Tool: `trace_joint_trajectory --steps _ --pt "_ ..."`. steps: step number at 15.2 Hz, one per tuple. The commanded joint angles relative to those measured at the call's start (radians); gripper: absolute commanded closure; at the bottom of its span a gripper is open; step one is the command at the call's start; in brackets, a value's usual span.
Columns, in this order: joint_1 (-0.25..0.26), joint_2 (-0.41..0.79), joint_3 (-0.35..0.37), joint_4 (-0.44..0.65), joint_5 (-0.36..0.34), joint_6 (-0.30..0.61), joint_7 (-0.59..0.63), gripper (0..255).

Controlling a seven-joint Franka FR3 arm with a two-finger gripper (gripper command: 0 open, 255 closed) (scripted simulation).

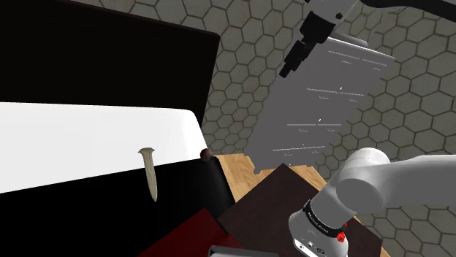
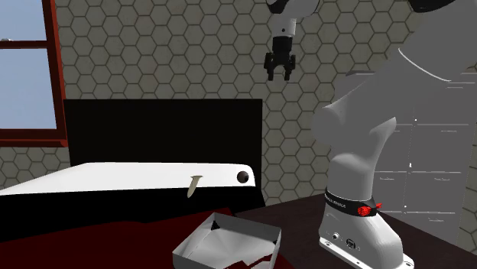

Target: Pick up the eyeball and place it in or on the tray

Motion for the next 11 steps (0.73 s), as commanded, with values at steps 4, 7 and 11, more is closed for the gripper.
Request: trace_joint_trajectory --steps 4,7,11 --pt "0.008 0.048 0.003 -0.055 0.007 0.080 -0.005 0" --pt "0.015 0.106 0.007 -0.102 0.014 0.162 -0.010 0" --pt "0.025 0.199 0.013 -0.149 0.023 0.271 -0.017 0"
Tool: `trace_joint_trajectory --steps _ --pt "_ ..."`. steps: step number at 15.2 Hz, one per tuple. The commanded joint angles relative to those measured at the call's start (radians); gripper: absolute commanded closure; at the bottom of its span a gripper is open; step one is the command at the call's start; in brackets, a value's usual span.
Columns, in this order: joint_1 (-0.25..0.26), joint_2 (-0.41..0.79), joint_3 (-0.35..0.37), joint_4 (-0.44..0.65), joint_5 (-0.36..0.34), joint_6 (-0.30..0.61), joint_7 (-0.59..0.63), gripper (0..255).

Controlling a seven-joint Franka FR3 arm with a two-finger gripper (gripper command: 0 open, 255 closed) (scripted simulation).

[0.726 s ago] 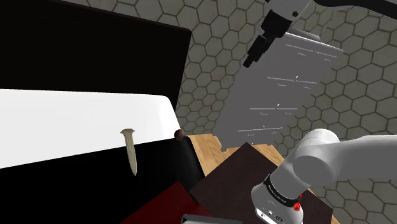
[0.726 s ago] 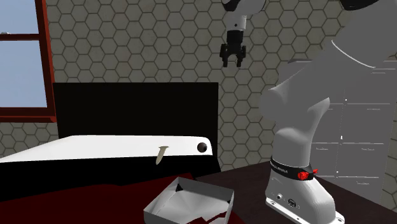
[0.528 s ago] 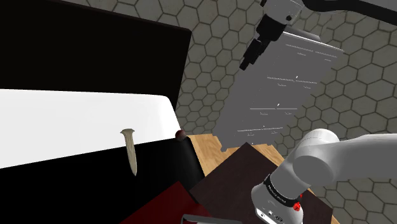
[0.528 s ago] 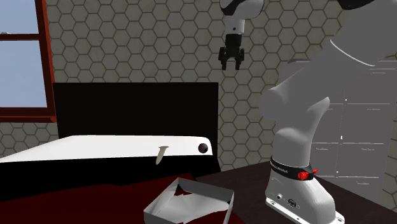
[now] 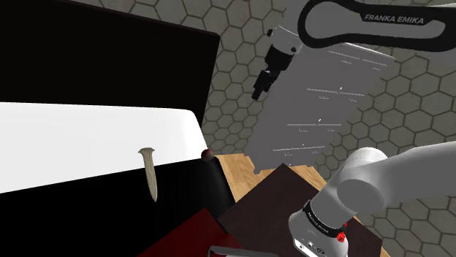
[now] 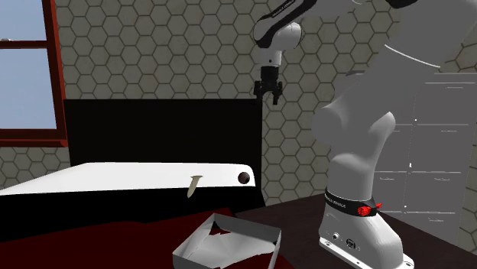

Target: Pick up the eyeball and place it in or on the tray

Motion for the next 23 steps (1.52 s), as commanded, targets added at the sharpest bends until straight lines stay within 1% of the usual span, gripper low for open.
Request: trace_joint_trajectory --steps 1,7,12,17,23 --pt "0.004 0.054 0.002 -0.024 0.004 0.064 -0.006 0" --pt "0.018 0.230 0.014 -0.056 0.015 0.225 -0.018 0" --pt "0.028 0.399 0.026 -0.051 0.020 0.351 -0.027 0" --pt "0.037 0.583 0.038 -0.018 0.020 0.463 -0.034 0" --pt "0.051 0.813 0.050 0.056 0.009 0.572 -0.038 0"
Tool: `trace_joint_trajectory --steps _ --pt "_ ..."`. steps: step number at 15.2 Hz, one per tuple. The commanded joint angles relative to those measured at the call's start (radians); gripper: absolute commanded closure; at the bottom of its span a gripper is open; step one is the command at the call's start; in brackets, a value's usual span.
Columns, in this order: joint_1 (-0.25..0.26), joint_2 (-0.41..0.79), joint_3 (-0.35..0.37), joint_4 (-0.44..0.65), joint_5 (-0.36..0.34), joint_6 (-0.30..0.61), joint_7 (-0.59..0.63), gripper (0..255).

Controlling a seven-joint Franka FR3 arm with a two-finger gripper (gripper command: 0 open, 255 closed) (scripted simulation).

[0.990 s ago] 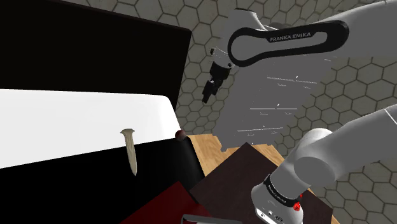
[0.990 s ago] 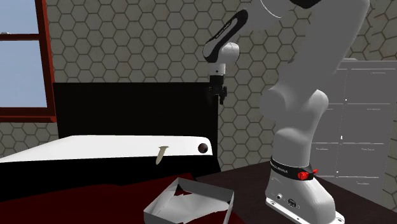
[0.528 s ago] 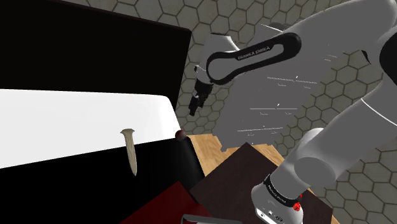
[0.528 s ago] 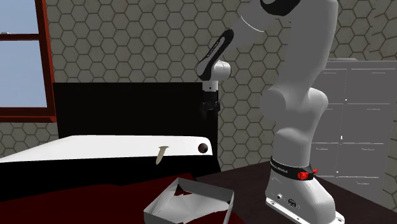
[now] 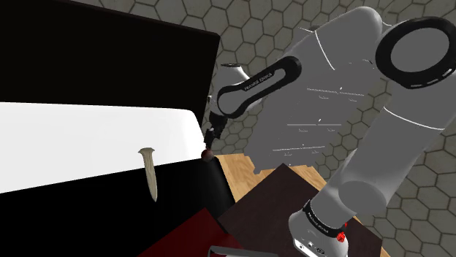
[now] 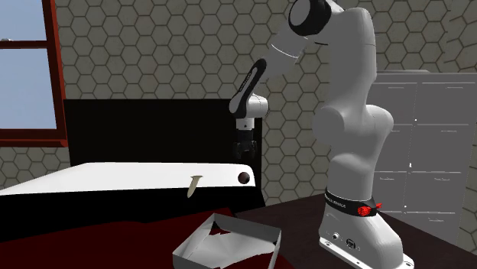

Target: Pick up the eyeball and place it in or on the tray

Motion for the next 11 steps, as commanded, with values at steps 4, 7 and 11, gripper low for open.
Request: trace_joint_trajectory --steps 4,7,11 --pt "0.008 0.152 0.001 0.056 -0.013 0.074 0.000 0" --pt "0.011 0.186 -0.001 0.053 -0.019 0.111 0.004 0" --pt "0.014 0.217 -0.004 0.051 -0.024 0.143 0.008 0"
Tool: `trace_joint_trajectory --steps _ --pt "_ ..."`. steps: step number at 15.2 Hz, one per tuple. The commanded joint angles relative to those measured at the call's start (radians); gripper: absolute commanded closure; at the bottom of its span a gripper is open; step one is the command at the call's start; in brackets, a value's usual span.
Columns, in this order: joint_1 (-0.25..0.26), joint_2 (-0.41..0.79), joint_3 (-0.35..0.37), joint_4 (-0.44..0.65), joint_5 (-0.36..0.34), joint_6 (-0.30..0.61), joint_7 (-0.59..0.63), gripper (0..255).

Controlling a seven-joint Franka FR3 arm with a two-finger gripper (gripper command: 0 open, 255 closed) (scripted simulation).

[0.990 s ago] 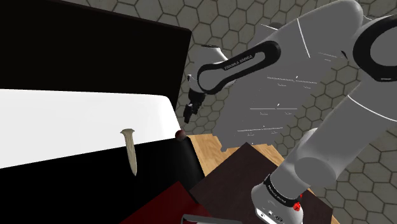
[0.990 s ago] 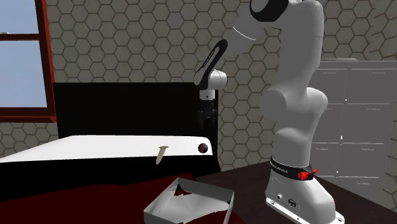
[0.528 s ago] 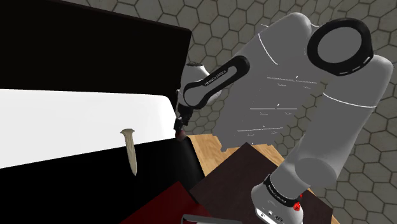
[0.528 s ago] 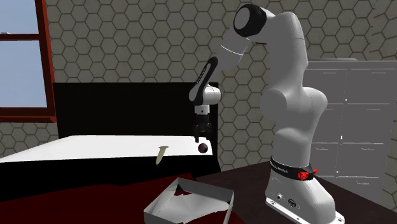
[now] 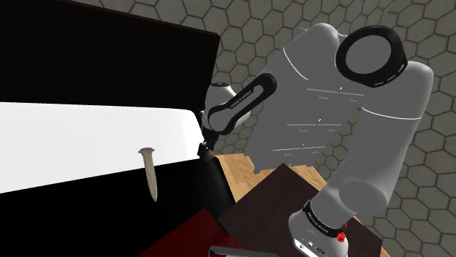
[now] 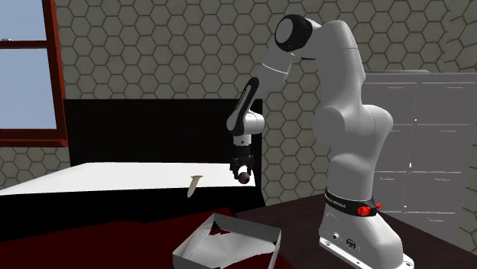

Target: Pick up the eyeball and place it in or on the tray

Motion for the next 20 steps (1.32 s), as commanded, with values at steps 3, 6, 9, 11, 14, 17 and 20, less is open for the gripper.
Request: trace_joint_trajectory --steps 3,6,9,11,14,17,20 --pt "0.000 0.006 -0.001 0.001 -0.001 0.006 0.000 0" --pt "0.000 0.006 -0.001 0.001 -0.001 0.006 0.000 0" --pt "0.000 0.006 -0.001 0.001 -0.001 0.006 0.000 255" --pt "0.000 0.006 -0.001 0.001 -0.001 0.006 0.000 255" --pt "0.000 0.006 -0.001 0.001 -0.001 0.006 0.000 255" --pt "0.000 0.006 -0.001 0.001 -0.001 0.006 0.000 255" --pt "-0.002 -0.032 0.003 -0.002 0.005 -0.030 -0.003 255"
